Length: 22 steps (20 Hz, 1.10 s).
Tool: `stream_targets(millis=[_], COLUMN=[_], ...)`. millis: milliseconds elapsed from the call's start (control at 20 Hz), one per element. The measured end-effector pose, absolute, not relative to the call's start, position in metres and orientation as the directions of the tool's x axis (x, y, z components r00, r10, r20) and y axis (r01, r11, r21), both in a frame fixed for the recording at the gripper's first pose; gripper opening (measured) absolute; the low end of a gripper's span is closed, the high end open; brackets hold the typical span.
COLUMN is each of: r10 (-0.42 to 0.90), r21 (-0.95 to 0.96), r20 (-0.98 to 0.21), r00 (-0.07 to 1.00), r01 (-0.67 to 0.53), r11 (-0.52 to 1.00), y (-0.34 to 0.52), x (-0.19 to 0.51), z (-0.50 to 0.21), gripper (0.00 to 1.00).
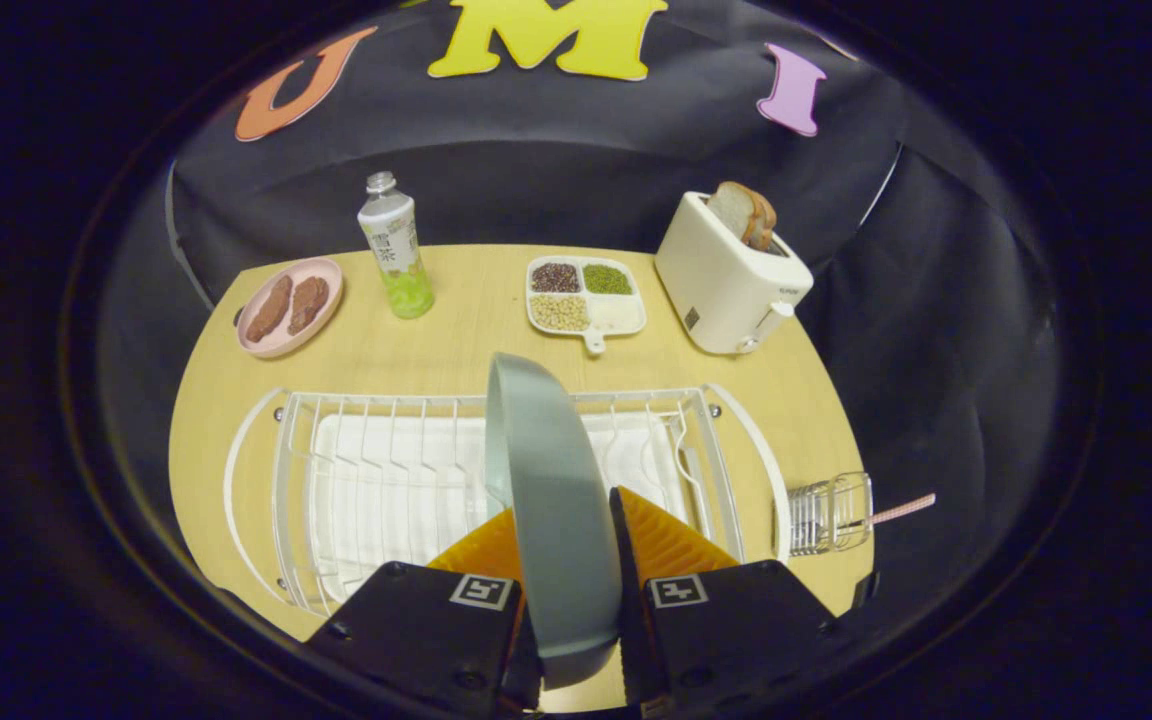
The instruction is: Take the plate from the dish rack, then take the spoon from the basket and place it into the plate.
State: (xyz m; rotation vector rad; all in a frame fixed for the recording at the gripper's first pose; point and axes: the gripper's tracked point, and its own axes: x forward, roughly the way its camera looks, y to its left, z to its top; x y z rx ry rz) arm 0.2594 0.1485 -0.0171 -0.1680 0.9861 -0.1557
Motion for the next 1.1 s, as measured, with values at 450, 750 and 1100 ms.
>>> stream_targets(millis=[450,750,1100], r10=[-0.136,0.04,0.162], r21=[-0.158,0.03,0.122], r20=[-0.743,-0.738,-0.707], r00=[0.656,0.674,0.688], r01=[0.025,-0.026,-0.106], r11=[0.987,0.999,0.987], y=[0.132,0.101,0.09], x=[0.238,0.178,0.09], z=[0.031,0.017,-0.022], gripper=[0.35,0.35,0.35])
